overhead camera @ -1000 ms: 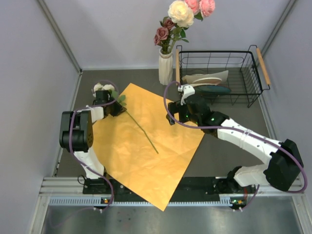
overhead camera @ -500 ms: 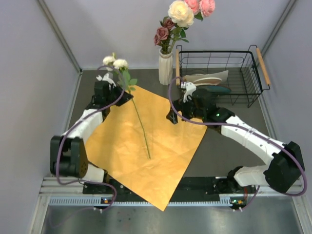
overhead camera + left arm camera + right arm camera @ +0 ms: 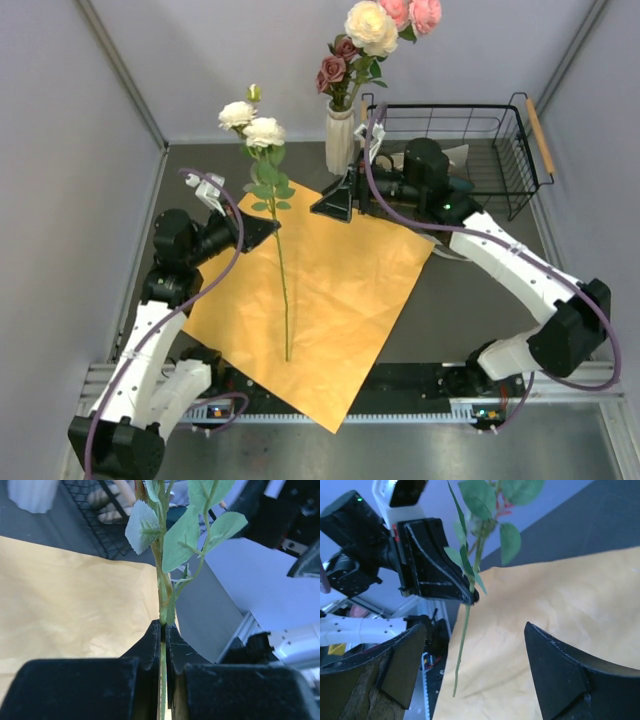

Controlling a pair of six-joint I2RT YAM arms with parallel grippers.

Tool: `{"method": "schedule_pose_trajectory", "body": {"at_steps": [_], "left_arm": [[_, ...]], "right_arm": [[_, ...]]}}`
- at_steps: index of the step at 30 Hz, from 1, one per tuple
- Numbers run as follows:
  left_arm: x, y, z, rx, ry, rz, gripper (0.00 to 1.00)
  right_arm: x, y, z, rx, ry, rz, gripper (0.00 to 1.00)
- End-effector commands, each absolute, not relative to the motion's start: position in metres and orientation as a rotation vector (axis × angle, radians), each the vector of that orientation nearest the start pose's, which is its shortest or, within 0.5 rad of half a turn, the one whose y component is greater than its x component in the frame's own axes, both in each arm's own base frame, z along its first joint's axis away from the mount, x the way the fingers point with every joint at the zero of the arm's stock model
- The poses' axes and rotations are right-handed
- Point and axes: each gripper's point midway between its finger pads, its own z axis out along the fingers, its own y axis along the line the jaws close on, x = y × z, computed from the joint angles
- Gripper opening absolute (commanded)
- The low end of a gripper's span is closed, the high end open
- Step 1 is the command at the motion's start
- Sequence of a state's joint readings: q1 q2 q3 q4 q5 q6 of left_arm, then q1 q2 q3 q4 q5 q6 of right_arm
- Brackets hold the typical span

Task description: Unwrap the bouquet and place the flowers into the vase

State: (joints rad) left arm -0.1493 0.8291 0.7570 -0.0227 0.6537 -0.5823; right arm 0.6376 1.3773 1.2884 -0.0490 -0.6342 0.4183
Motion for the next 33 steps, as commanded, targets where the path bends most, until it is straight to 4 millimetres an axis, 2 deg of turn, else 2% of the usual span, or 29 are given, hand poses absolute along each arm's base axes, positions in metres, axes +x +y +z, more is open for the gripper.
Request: {"method": "schedule_pose_trajectory", "body": {"at_steps": [1,2,5,12,17,21,25,33], "left_arm": [[0.224,-0.182,0.321,0.350,1.674,-1.210,0.00],[0.222,-0.181,0.320,0.335,1.691,-1.215,0.00],[0.221,-0.180,0.333,0.305,1.666,-1.217,0.00],[0.214,-0.182,0.346,0.287,1.652,-1.266,0.00],[0.212,-0.184,0.367,0.300,1.572,-1.298,0.00],[0.208,-0.187,0.373,0.315,1.566,-1.344,0.00],[0.207,-0.187,0.375,0.318,1.560,-1.342,0.00],[0.209,-0.188,0.376,0.318,1.562,-1.351,0.00]], "right_arm": [[0.225,0.377,0.386,-0.921,1.518,1.566,0.78],[0.214,0.387,0.380,-0.974,1.517,1.602,0.75],[0.198,0.399,0.370,-1.040,1.497,1.658,0.65],[0.183,0.405,0.354,-1.043,1.468,1.742,0.49],[0.179,0.412,0.341,-1.048,1.498,1.779,0.42],[0.182,0.416,0.336,-1.028,1.521,1.783,0.40],[0.184,0.420,0.331,-1.019,1.538,1.795,0.33],[0.183,0.422,0.330,-1.012,1.526,1.829,0.31]]}}
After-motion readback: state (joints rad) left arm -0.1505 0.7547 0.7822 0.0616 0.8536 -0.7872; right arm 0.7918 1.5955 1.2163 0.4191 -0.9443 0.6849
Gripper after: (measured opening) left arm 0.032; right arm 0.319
